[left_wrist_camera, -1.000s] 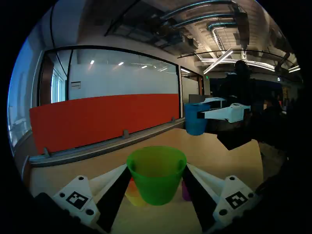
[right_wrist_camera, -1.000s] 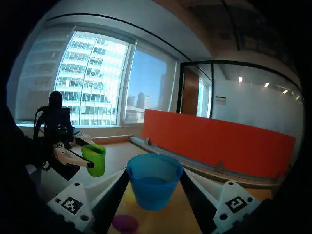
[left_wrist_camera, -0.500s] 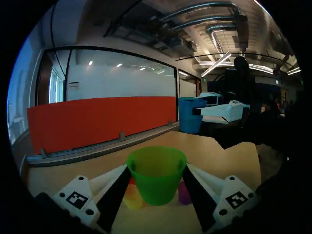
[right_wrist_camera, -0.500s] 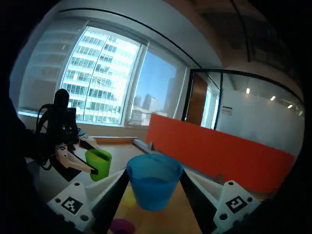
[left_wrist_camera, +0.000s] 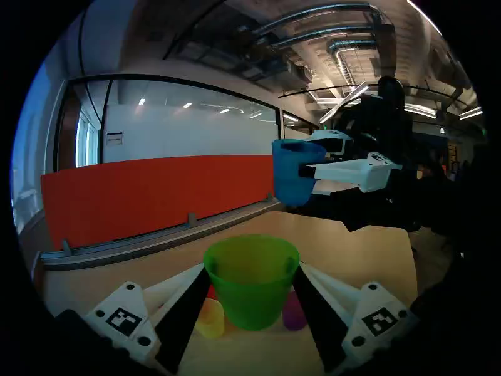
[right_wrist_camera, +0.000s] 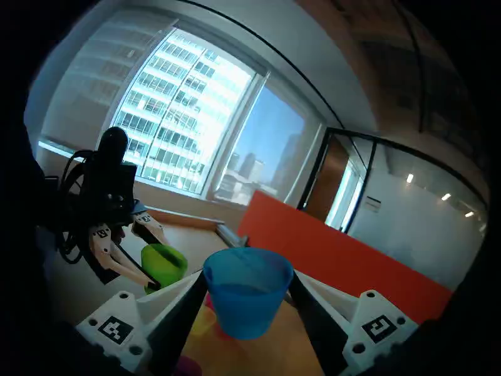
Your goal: Pour water
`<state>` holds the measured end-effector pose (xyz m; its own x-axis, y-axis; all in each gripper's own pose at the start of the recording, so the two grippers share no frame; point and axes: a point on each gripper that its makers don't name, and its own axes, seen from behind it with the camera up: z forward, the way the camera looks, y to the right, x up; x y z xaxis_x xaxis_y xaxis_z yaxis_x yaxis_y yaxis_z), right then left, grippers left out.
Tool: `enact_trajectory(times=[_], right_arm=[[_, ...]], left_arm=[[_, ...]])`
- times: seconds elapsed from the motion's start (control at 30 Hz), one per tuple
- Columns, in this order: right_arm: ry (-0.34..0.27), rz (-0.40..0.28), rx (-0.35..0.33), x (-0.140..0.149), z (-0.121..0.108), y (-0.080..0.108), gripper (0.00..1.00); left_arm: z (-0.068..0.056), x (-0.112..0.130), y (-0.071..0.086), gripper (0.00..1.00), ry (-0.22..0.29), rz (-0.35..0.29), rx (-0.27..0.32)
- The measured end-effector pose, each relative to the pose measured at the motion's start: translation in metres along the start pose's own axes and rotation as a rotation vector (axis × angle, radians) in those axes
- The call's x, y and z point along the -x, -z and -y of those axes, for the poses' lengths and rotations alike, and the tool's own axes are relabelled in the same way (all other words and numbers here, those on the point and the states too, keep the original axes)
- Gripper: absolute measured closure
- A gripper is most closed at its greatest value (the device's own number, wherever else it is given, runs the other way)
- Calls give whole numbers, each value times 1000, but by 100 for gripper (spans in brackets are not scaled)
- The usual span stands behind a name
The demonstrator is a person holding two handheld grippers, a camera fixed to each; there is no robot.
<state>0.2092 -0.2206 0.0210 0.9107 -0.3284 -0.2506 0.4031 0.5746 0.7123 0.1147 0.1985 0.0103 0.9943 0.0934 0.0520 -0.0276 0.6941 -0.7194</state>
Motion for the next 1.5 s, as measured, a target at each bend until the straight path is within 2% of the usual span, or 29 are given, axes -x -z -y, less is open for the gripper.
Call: enact_trajectory(times=[0.63, 0.87, 1.5], right_arm=[[235, -7, -16, -26, -5, -19, 9], [291, -8, -20, -32, -5, -27, 9], [528, -10, 8, -50, -18, -47, 9]], left_arm=[[-9, -2, -4, 14, -5, -3, 28], [-13, -3, -6, 14, -7, -6, 39], [-19, -7, -10, 14, -16, -14, 55]])
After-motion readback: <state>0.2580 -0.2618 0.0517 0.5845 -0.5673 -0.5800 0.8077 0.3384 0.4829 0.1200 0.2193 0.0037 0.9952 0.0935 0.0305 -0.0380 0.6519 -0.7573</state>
